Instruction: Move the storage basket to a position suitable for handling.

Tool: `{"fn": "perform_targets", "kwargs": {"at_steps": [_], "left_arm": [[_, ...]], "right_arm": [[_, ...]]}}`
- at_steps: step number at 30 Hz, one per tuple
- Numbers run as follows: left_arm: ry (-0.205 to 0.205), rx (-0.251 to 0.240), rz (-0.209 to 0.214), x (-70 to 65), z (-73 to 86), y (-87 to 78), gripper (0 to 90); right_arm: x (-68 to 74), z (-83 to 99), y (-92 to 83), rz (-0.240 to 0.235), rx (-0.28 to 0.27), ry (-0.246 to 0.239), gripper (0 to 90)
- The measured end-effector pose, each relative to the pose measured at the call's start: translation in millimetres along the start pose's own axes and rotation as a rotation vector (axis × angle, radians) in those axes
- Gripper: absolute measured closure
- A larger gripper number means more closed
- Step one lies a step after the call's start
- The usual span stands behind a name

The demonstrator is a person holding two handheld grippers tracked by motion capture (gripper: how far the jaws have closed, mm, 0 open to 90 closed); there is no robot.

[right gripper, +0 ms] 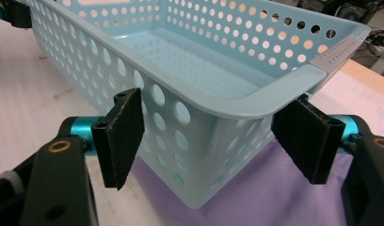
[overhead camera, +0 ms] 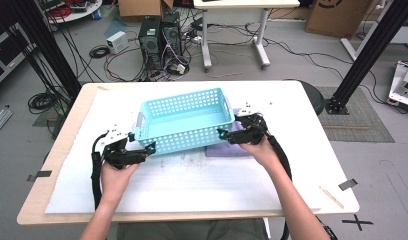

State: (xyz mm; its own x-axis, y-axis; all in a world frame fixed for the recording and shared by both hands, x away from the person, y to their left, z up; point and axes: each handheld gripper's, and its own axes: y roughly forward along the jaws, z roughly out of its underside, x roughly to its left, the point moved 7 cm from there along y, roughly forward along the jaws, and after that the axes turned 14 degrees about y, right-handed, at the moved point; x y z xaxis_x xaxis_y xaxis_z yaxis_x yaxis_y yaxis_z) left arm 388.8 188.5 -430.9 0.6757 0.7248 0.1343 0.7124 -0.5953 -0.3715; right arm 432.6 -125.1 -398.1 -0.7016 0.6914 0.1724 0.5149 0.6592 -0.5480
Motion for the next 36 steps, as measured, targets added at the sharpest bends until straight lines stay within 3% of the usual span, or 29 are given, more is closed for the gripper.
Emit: {"fn": "perform_targets", "kwargs": {"at_steps": [3,14,17,21,27,36], "left_arm": [[0.0,-0.001,-0.005,1.3,-5.9,12.3,25.5],[0.009,0.013,-0.007,5.6,-22.9,57.0,25.0],[-0.005,0.03,-0.001,7.2,-26.5,69.0,24.7],[-0.03,0.012,0.001,8.7,-29.6,83.8,24.7],[-0.018,0.049,0.02,6.4,-37.4,104.7,24.7],[-0.024,0.052,0.045,5.5,-46.8,123.9,24.7]], "right_arm": [[-11.9,-2.1,-0.5,0.006,-0.002,0.013,26.5],[-57.1,-5.8,4.2,0.046,0.067,0.069,25.3],[-65.4,-4.2,5.0,0.063,0.078,0.082,25.2],[-76.0,-0.9,5.0,0.087,0.09,0.1,25.1],[-91.6,3.9,1.5,0.119,0.089,0.14,25.0],[-107.0,8.7,-6.7,0.15,0.07,0.19,24.8]]}}
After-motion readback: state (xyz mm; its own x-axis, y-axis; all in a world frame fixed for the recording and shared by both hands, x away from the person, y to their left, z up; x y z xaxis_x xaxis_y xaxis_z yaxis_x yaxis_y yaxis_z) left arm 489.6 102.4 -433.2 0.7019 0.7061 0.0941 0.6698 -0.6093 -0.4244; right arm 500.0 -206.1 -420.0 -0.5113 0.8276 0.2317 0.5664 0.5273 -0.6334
